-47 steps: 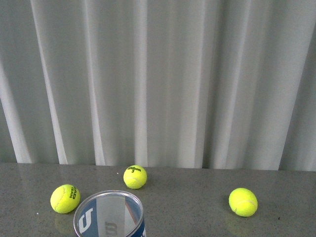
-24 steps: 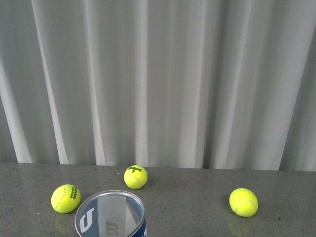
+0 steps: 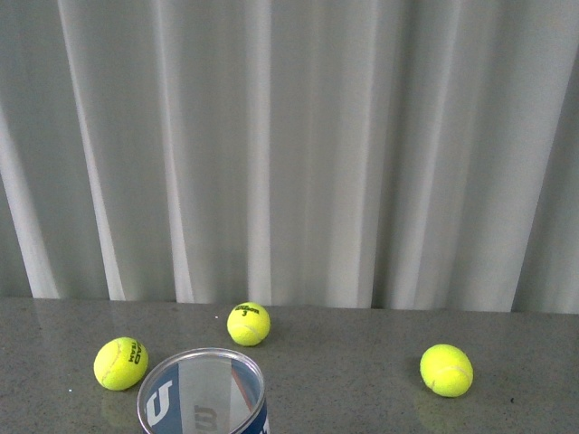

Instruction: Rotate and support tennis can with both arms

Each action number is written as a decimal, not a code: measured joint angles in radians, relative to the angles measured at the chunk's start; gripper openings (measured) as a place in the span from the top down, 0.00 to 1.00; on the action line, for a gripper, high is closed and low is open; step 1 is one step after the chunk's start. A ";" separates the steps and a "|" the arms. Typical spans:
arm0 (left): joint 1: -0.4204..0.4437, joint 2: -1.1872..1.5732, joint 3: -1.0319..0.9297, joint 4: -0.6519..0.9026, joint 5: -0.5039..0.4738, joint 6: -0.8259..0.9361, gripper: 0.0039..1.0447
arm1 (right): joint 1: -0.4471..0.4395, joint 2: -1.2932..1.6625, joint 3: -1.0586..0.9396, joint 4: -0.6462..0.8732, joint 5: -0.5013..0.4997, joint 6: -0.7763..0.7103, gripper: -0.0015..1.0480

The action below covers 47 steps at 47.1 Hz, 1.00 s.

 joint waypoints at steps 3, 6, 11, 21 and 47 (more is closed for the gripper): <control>0.000 0.000 0.000 0.000 0.000 0.000 0.83 | 0.000 0.000 0.000 0.000 0.000 0.000 0.07; 0.000 0.000 0.000 0.000 0.000 0.000 0.72 | 0.000 0.000 0.000 0.000 0.000 0.000 0.07; 0.000 0.000 0.000 0.000 0.000 0.000 0.57 | 0.000 0.000 0.000 0.000 0.000 0.000 0.07; 0.000 0.000 0.000 0.000 0.000 0.000 0.14 | 0.000 0.000 0.000 0.000 0.000 0.000 0.07; 0.000 0.000 0.000 0.000 0.000 0.001 0.06 | 0.000 0.000 0.000 0.000 0.000 0.000 0.07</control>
